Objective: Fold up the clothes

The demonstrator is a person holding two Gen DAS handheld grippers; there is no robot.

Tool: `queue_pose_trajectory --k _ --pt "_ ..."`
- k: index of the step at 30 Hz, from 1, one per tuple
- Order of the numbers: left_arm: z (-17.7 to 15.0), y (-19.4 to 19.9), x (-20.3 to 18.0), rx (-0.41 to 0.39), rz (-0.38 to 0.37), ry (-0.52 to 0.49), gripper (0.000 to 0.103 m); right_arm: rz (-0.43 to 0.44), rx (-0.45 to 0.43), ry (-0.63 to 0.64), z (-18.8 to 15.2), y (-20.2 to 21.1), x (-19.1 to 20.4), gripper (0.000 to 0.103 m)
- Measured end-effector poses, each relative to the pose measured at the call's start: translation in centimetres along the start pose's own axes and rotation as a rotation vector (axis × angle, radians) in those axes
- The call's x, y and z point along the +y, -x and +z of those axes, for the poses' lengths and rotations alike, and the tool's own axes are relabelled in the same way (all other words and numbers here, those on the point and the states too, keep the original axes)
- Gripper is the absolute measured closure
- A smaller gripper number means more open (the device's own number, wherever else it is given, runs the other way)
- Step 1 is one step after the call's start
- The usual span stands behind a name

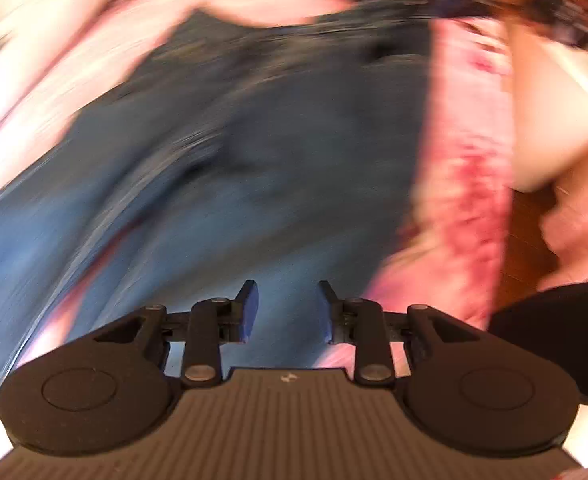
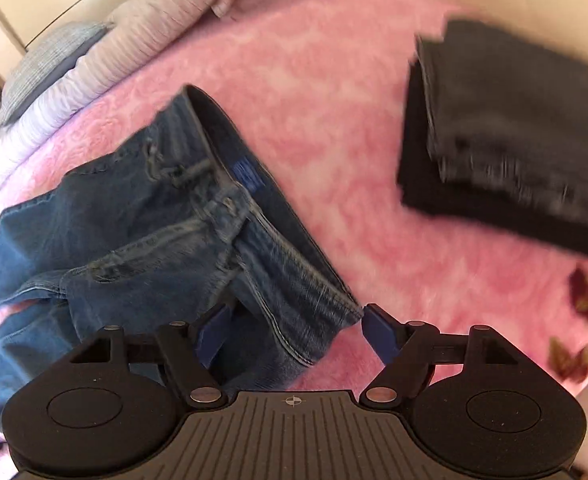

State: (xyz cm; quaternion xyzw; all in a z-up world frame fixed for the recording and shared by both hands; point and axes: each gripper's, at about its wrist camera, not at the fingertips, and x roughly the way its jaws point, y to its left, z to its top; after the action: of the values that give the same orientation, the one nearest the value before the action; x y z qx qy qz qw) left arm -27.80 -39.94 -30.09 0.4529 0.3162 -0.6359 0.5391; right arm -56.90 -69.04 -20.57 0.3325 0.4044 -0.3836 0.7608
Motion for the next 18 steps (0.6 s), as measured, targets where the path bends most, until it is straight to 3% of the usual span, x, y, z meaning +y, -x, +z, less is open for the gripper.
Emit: queue_pose_trajectory --k 4,7,10,13,18 --pt "-2.5 1.0 8.6 -0.011 0.13 0.07 0.072 -0.009 -0.055 0.079 2.1 0.4 4.3 0.027" --pt "-1.9 0.4 13.7 -0.044 0.178 0.034 0.072 -0.034 -0.113 0.154 4.5 -0.1 7.6 0.027" --pt "0.3 -0.8 17.3 -0.085 0.196 -0.022 0.071 -0.063 -0.158 0.213 7.5 -1.2 10.1 0.027" --pt "3.6 -2.8 19.5 -0.13 0.184 -0.076 0.064 -0.004 -0.158 0.286 10.8 -3.9 11.0 0.027" --pt "8.7 -7.6 22.0 -0.131 0.182 -0.129 0.062 0.092 -0.084 0.46 16.5 -12.7 10.5 0.027"
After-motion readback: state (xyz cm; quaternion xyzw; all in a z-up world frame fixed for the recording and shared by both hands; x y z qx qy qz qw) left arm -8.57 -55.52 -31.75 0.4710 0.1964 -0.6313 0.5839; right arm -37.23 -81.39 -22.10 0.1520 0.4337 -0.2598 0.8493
